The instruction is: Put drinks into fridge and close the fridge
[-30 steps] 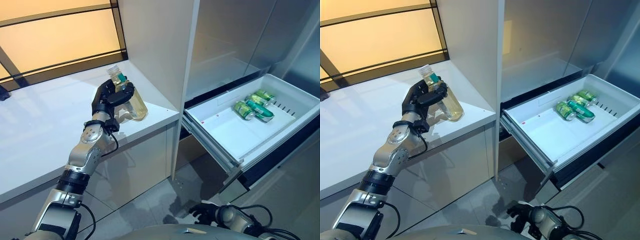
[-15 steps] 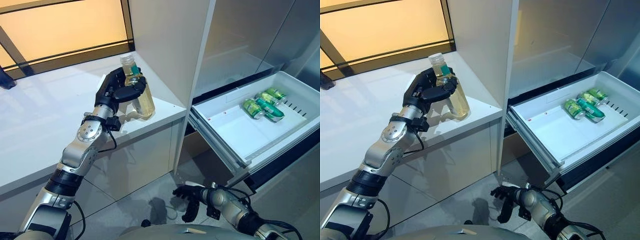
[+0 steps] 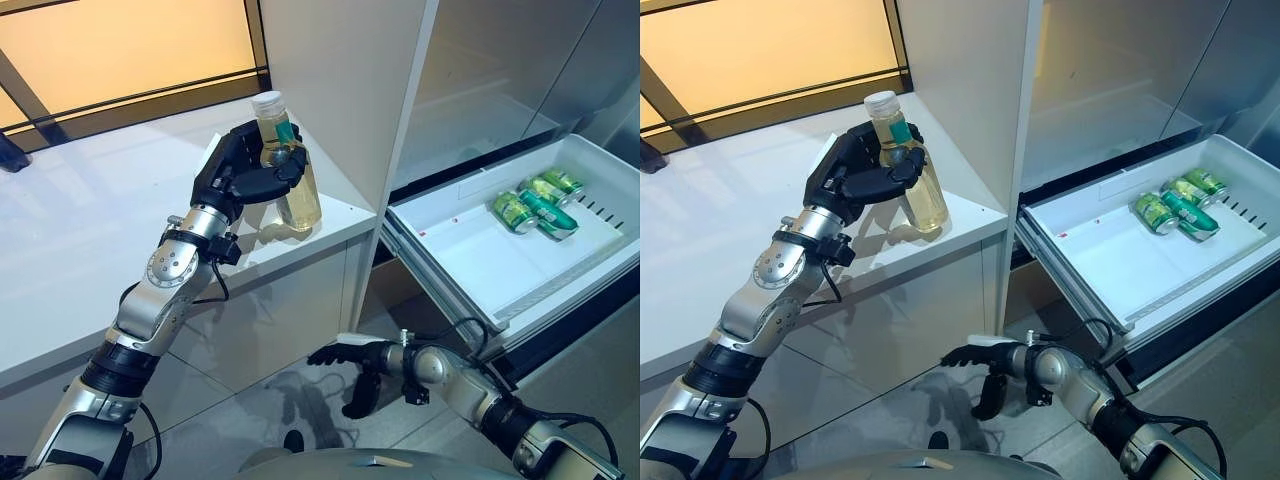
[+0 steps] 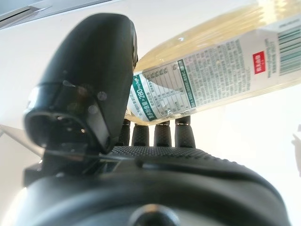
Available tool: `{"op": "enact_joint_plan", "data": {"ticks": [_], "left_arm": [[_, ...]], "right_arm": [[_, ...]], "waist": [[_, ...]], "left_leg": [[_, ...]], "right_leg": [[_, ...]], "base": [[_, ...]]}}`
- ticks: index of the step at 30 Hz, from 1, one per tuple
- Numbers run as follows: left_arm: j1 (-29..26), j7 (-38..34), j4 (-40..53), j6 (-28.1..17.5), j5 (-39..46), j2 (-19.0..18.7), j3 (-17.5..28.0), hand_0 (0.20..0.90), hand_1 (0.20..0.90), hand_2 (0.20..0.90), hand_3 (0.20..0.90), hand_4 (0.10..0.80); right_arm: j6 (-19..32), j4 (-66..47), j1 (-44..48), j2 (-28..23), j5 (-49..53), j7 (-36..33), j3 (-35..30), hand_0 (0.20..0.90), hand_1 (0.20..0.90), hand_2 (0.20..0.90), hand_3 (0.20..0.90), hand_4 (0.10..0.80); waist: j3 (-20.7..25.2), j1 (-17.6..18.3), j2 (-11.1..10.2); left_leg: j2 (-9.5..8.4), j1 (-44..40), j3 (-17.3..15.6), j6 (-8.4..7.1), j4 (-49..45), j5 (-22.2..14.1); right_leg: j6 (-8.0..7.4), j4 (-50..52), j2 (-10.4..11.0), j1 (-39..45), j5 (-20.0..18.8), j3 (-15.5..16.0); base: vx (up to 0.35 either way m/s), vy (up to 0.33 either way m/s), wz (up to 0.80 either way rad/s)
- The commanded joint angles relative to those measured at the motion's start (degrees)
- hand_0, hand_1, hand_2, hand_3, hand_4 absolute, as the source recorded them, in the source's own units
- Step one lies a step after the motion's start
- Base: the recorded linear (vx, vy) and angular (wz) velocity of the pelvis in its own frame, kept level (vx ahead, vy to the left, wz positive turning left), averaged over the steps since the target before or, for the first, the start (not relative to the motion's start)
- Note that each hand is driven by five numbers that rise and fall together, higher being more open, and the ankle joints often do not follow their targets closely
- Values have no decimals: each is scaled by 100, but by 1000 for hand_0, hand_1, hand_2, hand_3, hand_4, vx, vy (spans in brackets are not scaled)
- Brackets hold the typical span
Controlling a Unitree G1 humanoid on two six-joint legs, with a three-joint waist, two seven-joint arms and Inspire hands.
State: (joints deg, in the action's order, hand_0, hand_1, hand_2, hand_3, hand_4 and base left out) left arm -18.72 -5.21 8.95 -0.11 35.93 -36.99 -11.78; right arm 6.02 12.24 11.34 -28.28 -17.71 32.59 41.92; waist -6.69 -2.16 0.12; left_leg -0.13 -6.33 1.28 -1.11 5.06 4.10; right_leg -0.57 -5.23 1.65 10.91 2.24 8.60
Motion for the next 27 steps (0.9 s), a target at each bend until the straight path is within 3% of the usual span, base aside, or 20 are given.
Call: {"op": "enact_joint_plan", "data": {"ticks": [1, 11, 16, 19, 27], "left_arm": [[-1130, 5, 787, -920, -23, -188, 247, 300, 300, 300, 200, 100], [-583, 789, 944, -1288, -77, -80, 450, 300, 300, 300, 200, 100], [-342, 1059, 961, -1572, 8, -207, 679, 300, 300, 300, 200, 100], [-240, 1239, 931, -1955, 96, -246, 915, 300, 300, 300, 200, 100], [115, 1417, 1015, -2354, 98, -360, 1770, 300, 300, 300, 200, 100]], "right_arm": [[280, -1201, 504, 67, 999, 384, -222, 900, 900, 900, 900, 800], [0, -2721, 1235, -385, 2675, 1374, -1052, 900, 900, 900, 900, 800], [-140, -3116, 1365, -718, 4304, 1779, -1701, 900, 900, 900, 900, 800], [-158, -3113, 1294, -680, 5034, 1690, -2221, 900, 900, 900, 900, 800], [-40, -3081, 548, -667, 5288, 1196, -3478, 900, 900, 900, 900, 800]], "waist": [[451, -59, -52], [466, -83, -113], [486, -82, -150], [510, -89, -165], [583, -29, -157]], "left_leg": [[-275, -74, 280, 82, -6, -426], [-268, -99, 262, 79, -6, -426], [-252, -92, 234, 72, -6, -434], [-260, -86, 257, 77, -6, -440], [-267, -54, 266, 91, -6, -458]], "right_leg": [[-455, 133, 196, -262, -278, -42], [-443, 169, 196, -266, -289, -57], [-442, 175, 201, -285, -304, -37], [-438, 169, 202, -288, -309, -26], [-443, 168, 198, -346, -318, -31]], "base": [[-24, 11, 3], [-6, 2, 0], [0, 0, 0], [0, 0, 0], [0, 0, 0]]}}
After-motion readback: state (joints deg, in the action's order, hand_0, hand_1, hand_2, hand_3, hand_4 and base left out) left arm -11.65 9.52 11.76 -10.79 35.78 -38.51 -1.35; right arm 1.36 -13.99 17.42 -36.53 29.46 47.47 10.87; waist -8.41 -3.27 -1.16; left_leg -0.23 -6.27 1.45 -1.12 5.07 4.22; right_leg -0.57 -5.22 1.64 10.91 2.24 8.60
